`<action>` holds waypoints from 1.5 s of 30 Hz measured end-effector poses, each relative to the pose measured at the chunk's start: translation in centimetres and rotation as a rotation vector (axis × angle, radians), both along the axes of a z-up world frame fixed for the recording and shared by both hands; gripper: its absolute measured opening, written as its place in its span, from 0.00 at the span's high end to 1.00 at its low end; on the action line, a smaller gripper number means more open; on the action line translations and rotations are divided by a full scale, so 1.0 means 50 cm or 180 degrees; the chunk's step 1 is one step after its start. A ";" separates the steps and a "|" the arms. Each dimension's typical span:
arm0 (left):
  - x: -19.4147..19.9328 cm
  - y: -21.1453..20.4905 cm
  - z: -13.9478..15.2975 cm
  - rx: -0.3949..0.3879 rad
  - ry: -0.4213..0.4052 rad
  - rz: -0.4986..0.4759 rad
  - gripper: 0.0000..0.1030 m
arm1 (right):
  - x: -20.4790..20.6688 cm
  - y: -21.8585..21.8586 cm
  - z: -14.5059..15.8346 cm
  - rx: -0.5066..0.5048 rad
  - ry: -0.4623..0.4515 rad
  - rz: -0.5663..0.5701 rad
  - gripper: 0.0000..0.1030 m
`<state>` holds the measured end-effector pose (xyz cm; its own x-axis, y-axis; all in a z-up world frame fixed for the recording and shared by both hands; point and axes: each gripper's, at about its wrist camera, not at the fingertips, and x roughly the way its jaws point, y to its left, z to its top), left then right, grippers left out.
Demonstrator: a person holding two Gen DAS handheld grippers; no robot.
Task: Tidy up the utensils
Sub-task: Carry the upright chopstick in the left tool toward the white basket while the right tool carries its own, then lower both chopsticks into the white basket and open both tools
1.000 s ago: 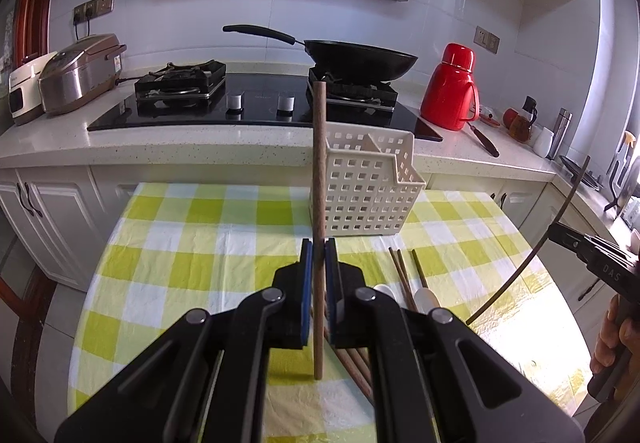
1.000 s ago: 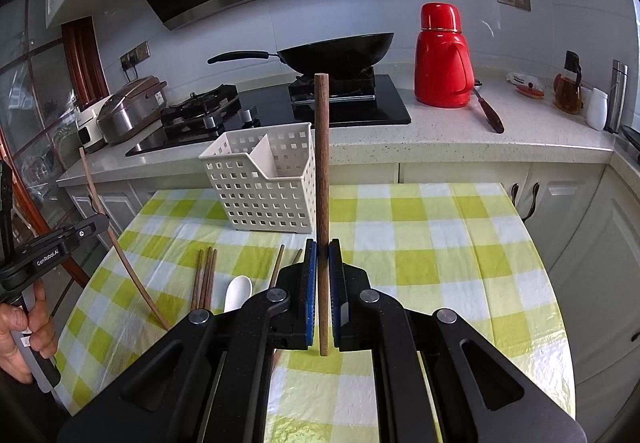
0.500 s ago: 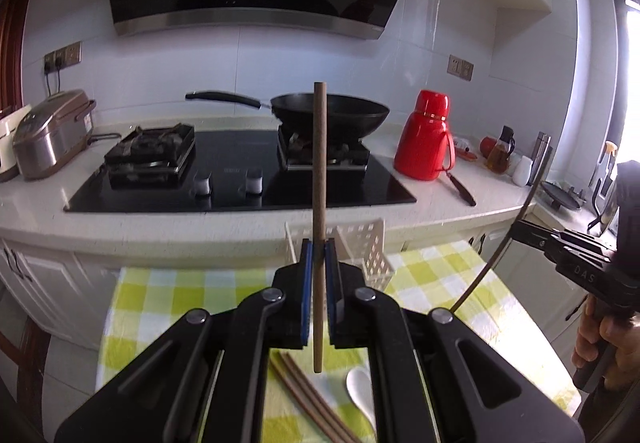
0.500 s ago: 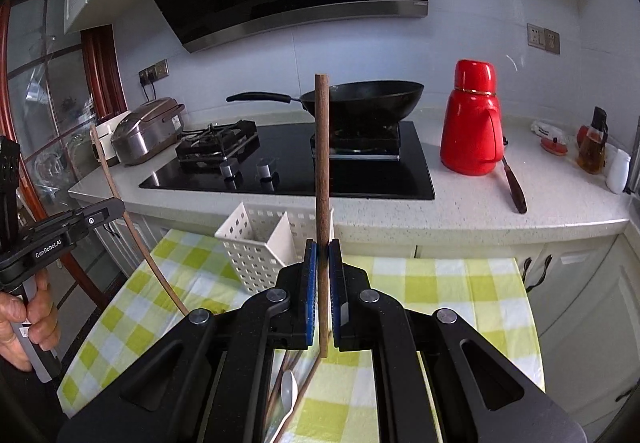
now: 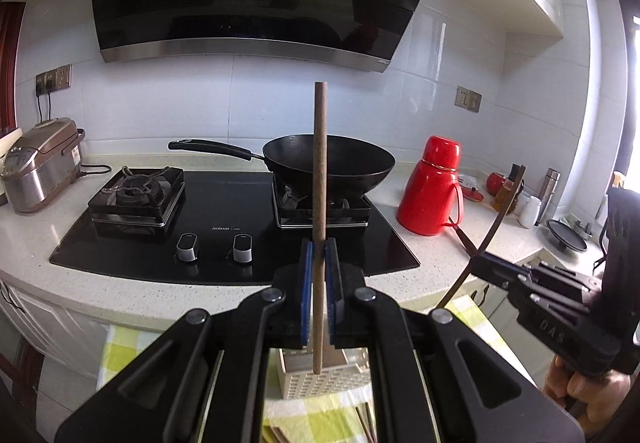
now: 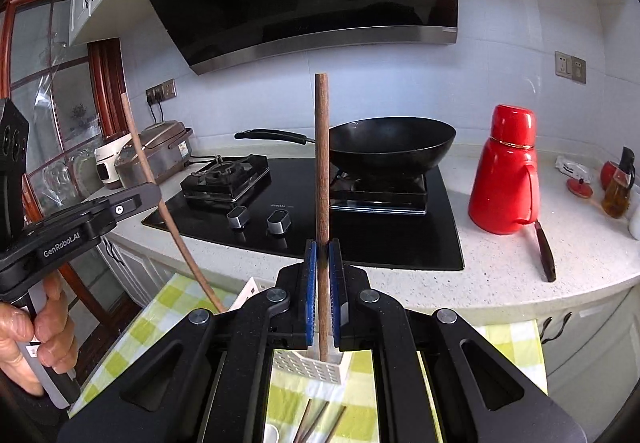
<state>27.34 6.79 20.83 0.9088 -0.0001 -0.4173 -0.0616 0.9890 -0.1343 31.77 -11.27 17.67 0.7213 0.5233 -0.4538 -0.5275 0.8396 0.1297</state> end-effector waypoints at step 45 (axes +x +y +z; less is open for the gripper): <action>0.122 0.032 -0.230 -0.0132 0.0863 0.0218 0.80 | 0.097 0.045 -0.169 -0.0347 0.0482 -0.0087 0.60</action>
<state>33.44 8.41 9.34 0.7624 0.0354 -0.6462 -0.1674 0.9753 -0.1440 36.60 -9.03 9.22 0.6537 0.4463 -0.6112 -0.4857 0.8667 0.1133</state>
